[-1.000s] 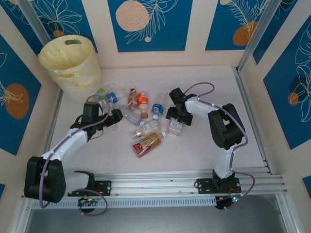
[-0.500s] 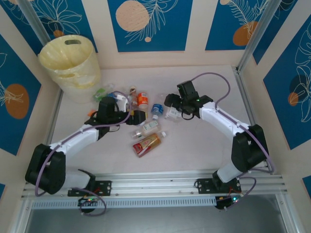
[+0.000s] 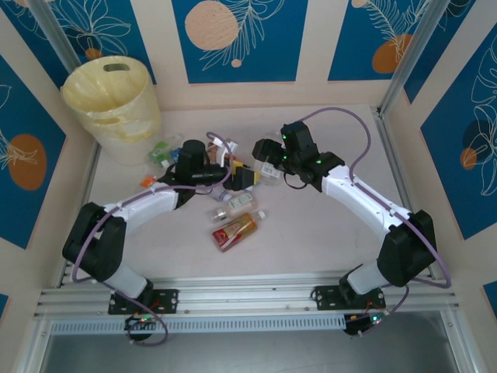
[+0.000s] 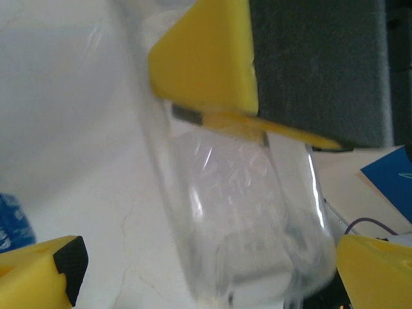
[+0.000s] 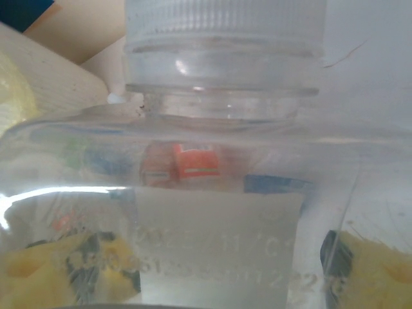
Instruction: Put the plastic bottles in the bin
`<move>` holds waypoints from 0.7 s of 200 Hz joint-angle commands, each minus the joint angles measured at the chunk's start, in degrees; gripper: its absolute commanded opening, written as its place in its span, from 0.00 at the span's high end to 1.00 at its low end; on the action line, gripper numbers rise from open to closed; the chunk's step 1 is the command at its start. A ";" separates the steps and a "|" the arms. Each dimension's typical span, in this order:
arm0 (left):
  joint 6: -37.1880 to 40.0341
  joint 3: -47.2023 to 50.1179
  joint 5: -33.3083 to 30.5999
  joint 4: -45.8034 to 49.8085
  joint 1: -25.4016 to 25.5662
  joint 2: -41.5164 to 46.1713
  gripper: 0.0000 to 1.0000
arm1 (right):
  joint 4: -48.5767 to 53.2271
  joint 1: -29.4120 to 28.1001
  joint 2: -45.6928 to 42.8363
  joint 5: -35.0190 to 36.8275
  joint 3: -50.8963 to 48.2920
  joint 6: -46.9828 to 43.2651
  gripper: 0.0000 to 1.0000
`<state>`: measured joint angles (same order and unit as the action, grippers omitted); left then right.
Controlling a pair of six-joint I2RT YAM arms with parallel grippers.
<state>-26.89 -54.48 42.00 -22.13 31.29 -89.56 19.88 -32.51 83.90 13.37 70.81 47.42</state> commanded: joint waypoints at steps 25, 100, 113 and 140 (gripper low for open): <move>-1.91 -0.03 5.95 -10.15 2.02 -1.41 0.00 | -3.22 -0.98 0.55 -4.14 2.51 4.43 0.26; 1.65 -1.47 -3.20 -3.18 2.00 -0.91 0.42 | -4.65 -0.72 -0.27 -8.23 2.73 6.18 0.23; 1.54 -1.45 -4.25 -2.86 2.01 -0.71 0.49 | -4.65 -0.56 -0.56 -8.18 2.65 6.10 0.22; 1.51 -2.89 -4.97 -0.63 1.89 -1.22 0.59 | -6.33 0.32 -1.94 -9.30 1.41 7.02 0.19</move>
<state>-27.51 -55.37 39.99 -25.19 33.56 -90.83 16.38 -32.82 84.55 9.43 71.64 51.90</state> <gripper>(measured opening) 0.608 0.812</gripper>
